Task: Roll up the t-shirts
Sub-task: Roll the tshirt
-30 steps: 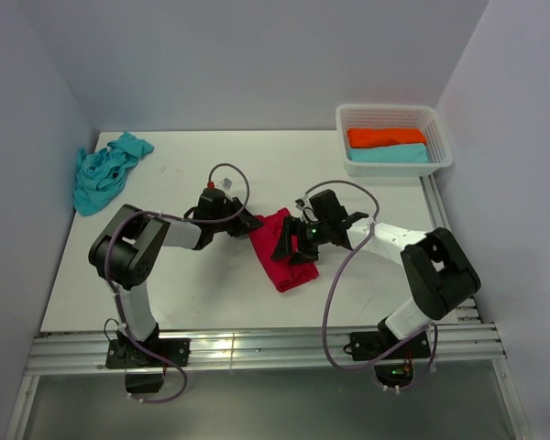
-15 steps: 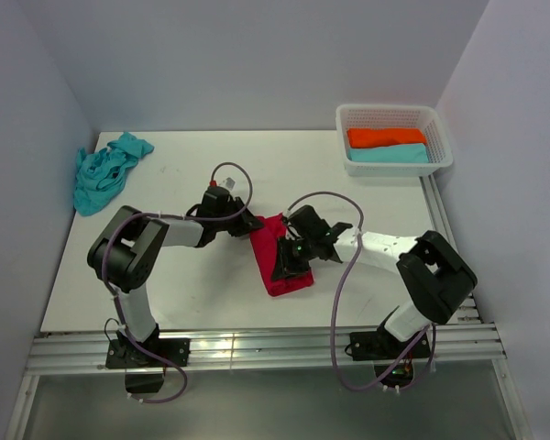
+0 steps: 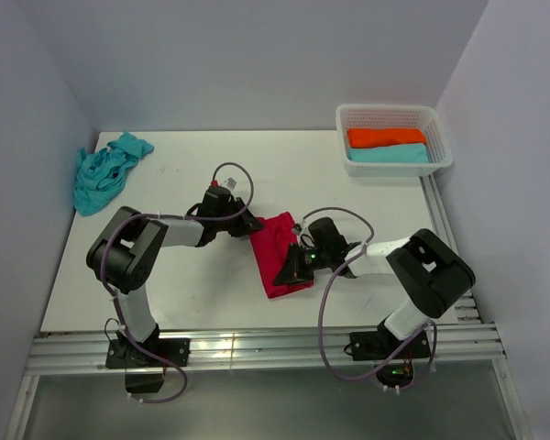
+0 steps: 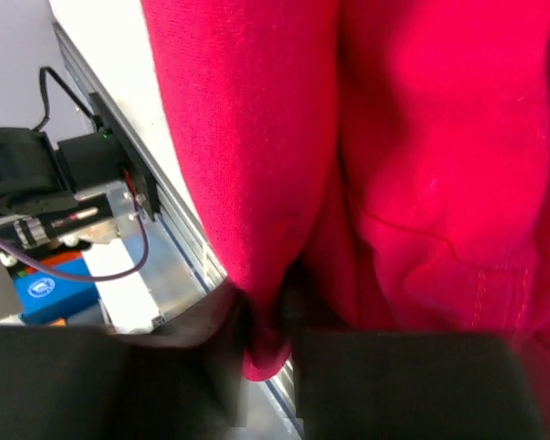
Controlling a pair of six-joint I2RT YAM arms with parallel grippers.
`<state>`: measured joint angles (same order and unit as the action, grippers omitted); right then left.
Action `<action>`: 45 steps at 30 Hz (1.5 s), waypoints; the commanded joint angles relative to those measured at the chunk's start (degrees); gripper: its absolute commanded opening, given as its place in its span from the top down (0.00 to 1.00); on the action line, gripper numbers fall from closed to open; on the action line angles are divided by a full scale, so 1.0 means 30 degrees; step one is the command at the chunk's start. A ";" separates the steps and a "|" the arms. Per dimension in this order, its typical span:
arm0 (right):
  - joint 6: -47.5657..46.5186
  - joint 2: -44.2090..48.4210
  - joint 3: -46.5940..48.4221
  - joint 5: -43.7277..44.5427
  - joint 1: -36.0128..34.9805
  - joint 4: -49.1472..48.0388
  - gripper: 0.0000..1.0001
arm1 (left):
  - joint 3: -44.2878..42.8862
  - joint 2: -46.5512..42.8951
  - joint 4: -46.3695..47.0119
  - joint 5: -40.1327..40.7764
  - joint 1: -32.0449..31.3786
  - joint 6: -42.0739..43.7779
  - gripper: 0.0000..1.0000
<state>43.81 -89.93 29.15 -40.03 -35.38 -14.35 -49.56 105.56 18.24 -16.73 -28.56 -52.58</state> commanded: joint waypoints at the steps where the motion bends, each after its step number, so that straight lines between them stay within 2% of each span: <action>1: -0.1154 -0.0815 -0.0196 -0.0342 -0.0161 0.1586 0.66 | -0.0472 -0.0410 -0.0834 0.1007 0.0085 0.0797 1.00; 4: -0.1887 0.0266 0.0301 0.0509 -0.0162 0.3517 0.49 | -0.0472 -0.0557 -0.0865 0.1123 0.0085 0.0855 1.00; 5: -0.2353 0.0734 0.0507 0.1411 -0.0161 0.4973 0.38 | -0.0443 -0.0586 -0.0865 0.1066 0.0085 0.0827 1.00; 9: -0.3615 0.4068 0.2466 0.4780 -0.0249 0.9753 0.30 | -0.0413 -0.0557 -0.0952 0.1036 0.0056 0.0739 1.00; 10: -0.4198 0.4426 0.3951 0.5891 -0.0423 1.2055 0.29 | -0.0413 -0.0557 -0.1040 0.1065 0.0056 0.0739 0.99; 14: -0.4731 0.4025 0.8148 1.1627 -0.2149 1.6524 0.29 | -0.0326 -0.0674 -0.1246 0.1212 -0.0032 0.0681 1.00; 16: -0.4411 0.3379 1.0288 1.3307 -0.3463 1.8278 0.30 | -0.0150 -0.0733 -0.1188 0.1183 -0.0003 0.0592 0.99; 21: -0.3619 0.0188 1.4473 1.7524 -0.6338 2.0600 0.32 | -0.0062 -0.0704 -0.1655 0.1241 -0.0061 0.0504 1.00; 24: -0.3296 -0.1922 1.6002 1.9109 -0.8009 2.1802 0.32 | -0.0033 -0.0733 -0.1627 0.1125 -0.0061 0.0388 1.00; 28: -0.3178 -0.4121 1.8494 2.2707 -0.9855 2.3177 0.31 | -0.0149 -0.0762 -0.1890 0.0890 -0.0061 0.0270 1.00; 33: -0.2915 -0.5997 1.9813 2.4591 -1.0853 2.3825 0.29 | -0.0266 -0.0733 -0.2154 0.0714 -0.0061 0.0211 1.00; 41: -0.1423 -0.9951 2.3270 2.8047 -1.2231 2.6665 0.26 | -0.0208 -0.0528 -0.2417 0.0538 -0.0062 -0.0140 1.00; 45: -0.1653 -1.0658 2.3159 2.8402 -1.2261 2.6057 0.26 | -0.0150 -0.0470 -0.2388 0.0363 -0.0091 -0.0229 1.00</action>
<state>40.49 -119.74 97.62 41.56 -70.37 63.13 -49.87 104.79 14.85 -16.56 -27.83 -54.19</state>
